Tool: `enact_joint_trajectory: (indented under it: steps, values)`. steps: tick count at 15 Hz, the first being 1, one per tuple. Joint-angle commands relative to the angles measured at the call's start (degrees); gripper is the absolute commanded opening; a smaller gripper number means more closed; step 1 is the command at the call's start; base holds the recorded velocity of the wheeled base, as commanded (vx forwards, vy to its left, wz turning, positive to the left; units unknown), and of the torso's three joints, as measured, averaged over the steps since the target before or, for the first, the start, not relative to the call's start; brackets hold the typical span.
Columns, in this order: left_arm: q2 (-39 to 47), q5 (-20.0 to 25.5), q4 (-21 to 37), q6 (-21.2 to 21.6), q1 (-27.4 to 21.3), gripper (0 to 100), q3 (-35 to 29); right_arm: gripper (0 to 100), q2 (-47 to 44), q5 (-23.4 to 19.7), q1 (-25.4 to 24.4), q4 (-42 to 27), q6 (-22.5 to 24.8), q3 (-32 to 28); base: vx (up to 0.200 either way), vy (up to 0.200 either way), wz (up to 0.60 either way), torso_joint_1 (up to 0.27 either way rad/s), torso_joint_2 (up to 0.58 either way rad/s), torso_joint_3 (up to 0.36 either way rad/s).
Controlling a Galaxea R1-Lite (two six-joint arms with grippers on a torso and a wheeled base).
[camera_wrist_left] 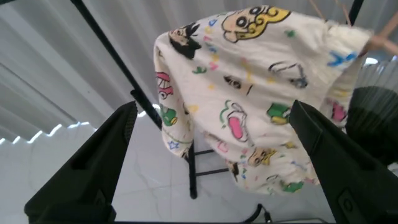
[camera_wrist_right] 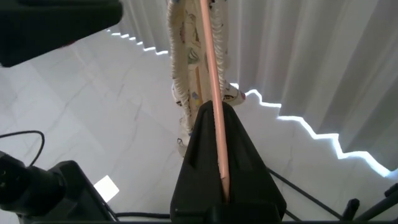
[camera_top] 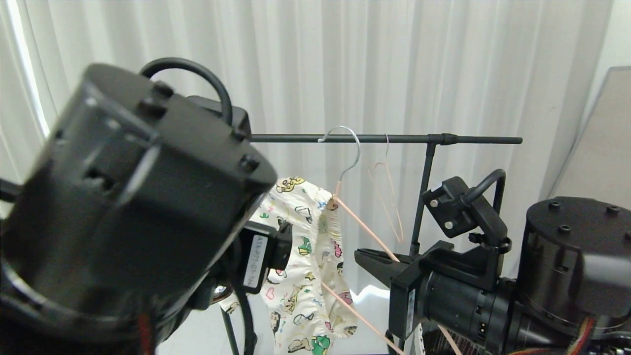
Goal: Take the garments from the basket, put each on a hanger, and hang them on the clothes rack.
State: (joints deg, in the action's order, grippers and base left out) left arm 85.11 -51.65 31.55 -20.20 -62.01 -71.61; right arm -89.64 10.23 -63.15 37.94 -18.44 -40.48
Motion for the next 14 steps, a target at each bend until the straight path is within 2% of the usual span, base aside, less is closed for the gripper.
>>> enact_joint_trajectory:
  steps: [1, 3, 5, 8, 10, 11, 12, 13, 14]
  values:
    - [-8.9, 0.2, 0.0, 0.2, -2.4, 100, 7.6, 0, 2.1, -0.1, 0.0, 0.7, 1.3, 2.3, 0.000, 0.000, 0.00, 0.000, 0.00, 0.000]
    - [-12.8, 2.2, 0.0, 0.2, -2.4, 100, 10.9, 0, 3.7, -0.7, 0.5, 0.8, 2.4, 5.7, 0.000, 0.000, 0.00, 0.000, 0.00, 0.000]
    - [-15.1, 9.9, 0.0, 0.3, -3.0, 100, 11.6, 0, 4.2, -2.3, 0.7, 1.9, 2.4, 8.4, 0.000, 0.000, 0.00, 0.000, 0.00, 0.000]
    - [-17.3, 19.1, -0.1, 1.3, -3.5, 100, 13.1, 0, 6.7, -6.1, 0.7, 2.6, 4.7, 12.0, 0.000, 0.000, 0.00, 0.000, 0.00, 0.000]
    - [-24.8, 32.7, -0.3, 9.5, -2.7, 100, 18.1, 0, 10.5, -11.1, 0.7, 2.6, 7.5, 15.6, 0.000, 0.000, 0.00, 0.000, 0.00, 0.000]
    - [-28.7, 40.2, -0.6, 14.6, 0.2, 100, 21.1, 0, 11.9, -12.5, 0.7, 2.6, 8.8, 17.4, 0.000, 0.000, 0.00, 0.000, 0.00, 0.000]
    - [-30.1, 43.3, -1.0, 17.1, 2.2, 100, 22.5, 0, 12.6, -13.0, 0.7, 2.6, 9.6, 18.5, 0.000, 0.000, 0.00, 0.000, 0.00, 0.000]
    - [-32.0, 48.2, -4.3, 23.0, 7.3, 100, 26.0, 0, 14.4, -15.0, 0.7, 2.6, 11.9, 21.5, 0.000, 0.000, 0.00, 0.000, 0.00, 0.000]
    - [-31.9, 50.9, -10.6, 27.1, 11.4, 100, 28.6, 0, 15.9, -17.1, 0.7, 2.6, 13.8, 24.7, 0.000, 0.000, 0.00, 0.000, 0.00, 0.000]
